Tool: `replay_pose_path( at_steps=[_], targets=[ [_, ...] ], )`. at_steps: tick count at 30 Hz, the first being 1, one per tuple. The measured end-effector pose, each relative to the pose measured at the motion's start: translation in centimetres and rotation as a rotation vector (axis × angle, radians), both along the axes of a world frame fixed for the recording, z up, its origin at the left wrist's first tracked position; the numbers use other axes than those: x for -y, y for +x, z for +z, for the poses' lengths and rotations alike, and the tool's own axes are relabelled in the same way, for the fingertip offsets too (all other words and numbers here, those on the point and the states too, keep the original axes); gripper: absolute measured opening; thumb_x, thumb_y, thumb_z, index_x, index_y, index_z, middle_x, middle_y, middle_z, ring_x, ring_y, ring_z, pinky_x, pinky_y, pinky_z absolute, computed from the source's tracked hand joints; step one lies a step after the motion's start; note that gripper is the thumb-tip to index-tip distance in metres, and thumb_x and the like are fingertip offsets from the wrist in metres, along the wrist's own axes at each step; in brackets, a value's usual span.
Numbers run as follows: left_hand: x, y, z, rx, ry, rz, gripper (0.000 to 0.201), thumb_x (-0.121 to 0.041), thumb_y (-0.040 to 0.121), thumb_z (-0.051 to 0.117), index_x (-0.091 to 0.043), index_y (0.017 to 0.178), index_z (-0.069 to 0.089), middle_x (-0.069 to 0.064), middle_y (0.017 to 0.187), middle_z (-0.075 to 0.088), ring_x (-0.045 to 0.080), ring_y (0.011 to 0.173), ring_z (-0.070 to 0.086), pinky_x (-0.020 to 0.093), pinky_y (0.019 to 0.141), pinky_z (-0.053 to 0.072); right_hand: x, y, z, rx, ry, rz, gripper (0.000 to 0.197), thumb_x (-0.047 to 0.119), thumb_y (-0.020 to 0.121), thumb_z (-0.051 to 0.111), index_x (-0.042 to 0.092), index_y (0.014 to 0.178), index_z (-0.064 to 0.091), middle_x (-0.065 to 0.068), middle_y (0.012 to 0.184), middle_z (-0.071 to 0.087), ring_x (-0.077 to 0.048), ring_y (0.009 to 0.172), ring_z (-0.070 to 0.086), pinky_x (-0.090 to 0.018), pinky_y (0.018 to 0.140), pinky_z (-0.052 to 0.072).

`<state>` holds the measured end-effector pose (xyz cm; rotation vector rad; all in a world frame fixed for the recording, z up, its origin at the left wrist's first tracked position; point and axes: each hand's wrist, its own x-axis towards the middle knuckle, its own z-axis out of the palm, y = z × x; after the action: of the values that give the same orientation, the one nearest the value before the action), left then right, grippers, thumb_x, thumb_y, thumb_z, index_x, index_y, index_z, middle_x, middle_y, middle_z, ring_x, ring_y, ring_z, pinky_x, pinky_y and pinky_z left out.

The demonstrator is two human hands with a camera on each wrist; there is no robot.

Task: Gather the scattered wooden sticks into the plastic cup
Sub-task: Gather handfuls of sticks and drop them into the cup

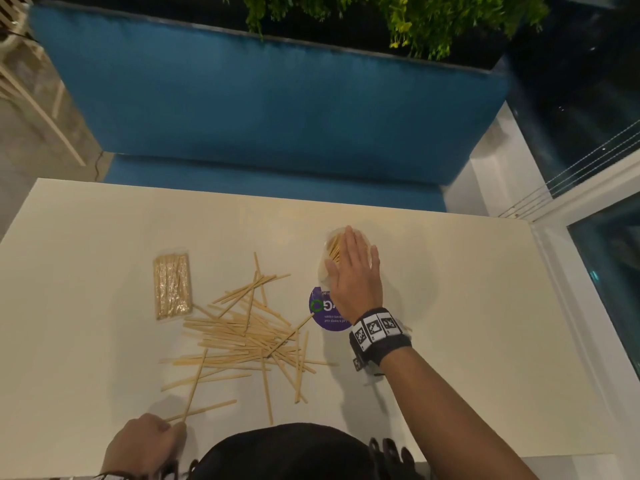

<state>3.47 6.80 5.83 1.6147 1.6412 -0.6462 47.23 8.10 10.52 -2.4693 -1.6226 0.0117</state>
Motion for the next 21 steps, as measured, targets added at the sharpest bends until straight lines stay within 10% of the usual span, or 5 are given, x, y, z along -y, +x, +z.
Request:
replay_pose_path(
  at_steps=[9, 14, 17, 21],
  targets=[
    [1.1, 1.1, 0.9, 0.041, 0.033, 0.078, 0.044, -0.041, 0.094, 0.055, -0.013, 0.067, 0.075, -0.007, 0.056, 0.072, 0.009, 0.053, 0.069, 0.026, 0.074, 0.056, 0.6, -0.9, 1.1, -0.017, -0.049, 0.013, 0.066, 0.043, 0.106, 0.014, 0.006, 0.162, 0.019, -0.011, 0.171, 0.012, -0.026, 0.159, 0.007, -0.056, 0.126, 0.01],
    [3.9, -0.5, -0.9, 0.07, 0.136, 0.122, 0.035, -0.031, 0.092, 0.059, -0.01, 0.064, 0.064, -0.002, 0.057, 0.07, 0.016, 0.054, 0.068, 0.03, 0.064, 0.056, 3.6, -3.2, 3.3, -0.235, 0.356, 0.047, 0.038, 0.012, 0.091, 0.056, 0.016, 0.129, 0.058, -0.002, 0.129, 0.058, -0.023, 0.118, 0.049, -0.046, 0.096, 0.045],
    [5.7, -0.7, -0.8, 0.063, 0.135, 0.132, 0.036, -0.031, 0.096, 0.057, -0.01, 0.068, 0.064, 0.0, 0.061, 0.071, 0.017, 0.058, 0.069, 0.029, 0.064, 0.055, 6.4, -5.4, 0.8, -0.598, 0.108, -0.022, 0.022, 0.02, 0.095, 0.062, 0.016, 0.116, 0.061, 0.001, 0.114, 0.06, -0.018, 0.11, 0.052, -0.041, 0.094, 0.047],
    [6.5, 0.2, 0.1, 0.077, 0.116, 0.094, 0.033, -0.034, 0.097, 0.058, -0.013, 0.072, 0.067, -0.003, 0.065, 0.073, 0.012, 0.066, 0.068, 0.026, 0.066, 0.051, 9.3, -7.8, -3.9, -0.582, -0.459, -0.208, 0.081, 0.063, 0.087, 0.067, 0.006, 0.138, 0.042, -0.009, 0.139, 0.042, -0.03, 0.131, 0.043, -0.041, 0.103, 0.043]
  ],
)
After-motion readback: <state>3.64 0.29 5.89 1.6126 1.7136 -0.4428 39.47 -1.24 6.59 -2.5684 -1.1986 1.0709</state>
